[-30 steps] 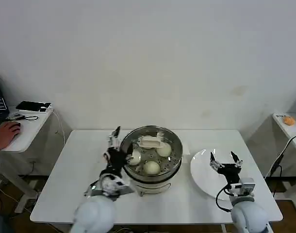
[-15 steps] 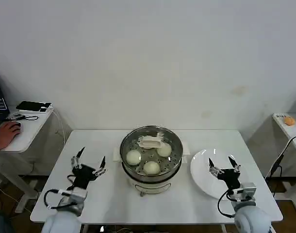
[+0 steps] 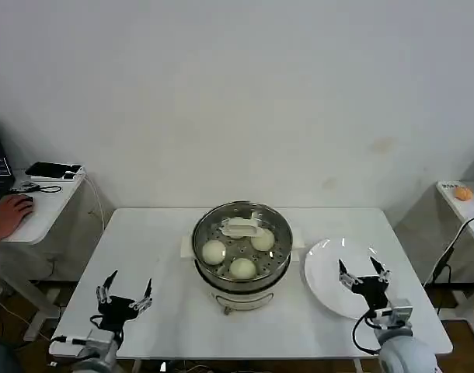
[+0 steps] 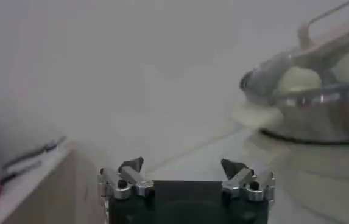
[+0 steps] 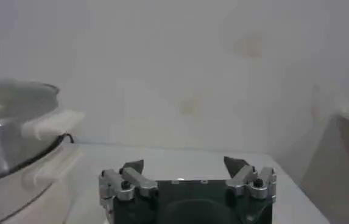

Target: Take steamed baozi put them in steamer then cover it.

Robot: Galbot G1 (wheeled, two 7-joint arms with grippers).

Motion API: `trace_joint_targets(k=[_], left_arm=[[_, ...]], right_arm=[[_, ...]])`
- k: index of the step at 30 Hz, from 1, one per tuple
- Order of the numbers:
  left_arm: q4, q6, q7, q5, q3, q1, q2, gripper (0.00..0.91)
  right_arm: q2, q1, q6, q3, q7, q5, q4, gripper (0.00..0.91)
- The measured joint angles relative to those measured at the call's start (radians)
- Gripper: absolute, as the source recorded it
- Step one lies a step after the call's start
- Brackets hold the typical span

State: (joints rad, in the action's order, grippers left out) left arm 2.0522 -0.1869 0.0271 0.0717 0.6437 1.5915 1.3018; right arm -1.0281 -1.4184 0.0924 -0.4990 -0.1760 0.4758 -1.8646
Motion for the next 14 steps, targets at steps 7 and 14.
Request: trace_joint_targets(k=[7, 14], left_arm=[[0.006, 0.011, 0.001, -0.055, 0.030, 0.036, 0.000, 0.907], [0.010, 0.014, 0.010, -0.094, 0.030, 0.049, 0.000, 0.907]], right_arm=[[-0.007, -0.007, 0.009, 0.012, -0.003, -0.005, -0.008, 0.907], [-0.019, -0.006, 0.020, 0.019, 0.000, -0.010, -0.005, 0.907]])
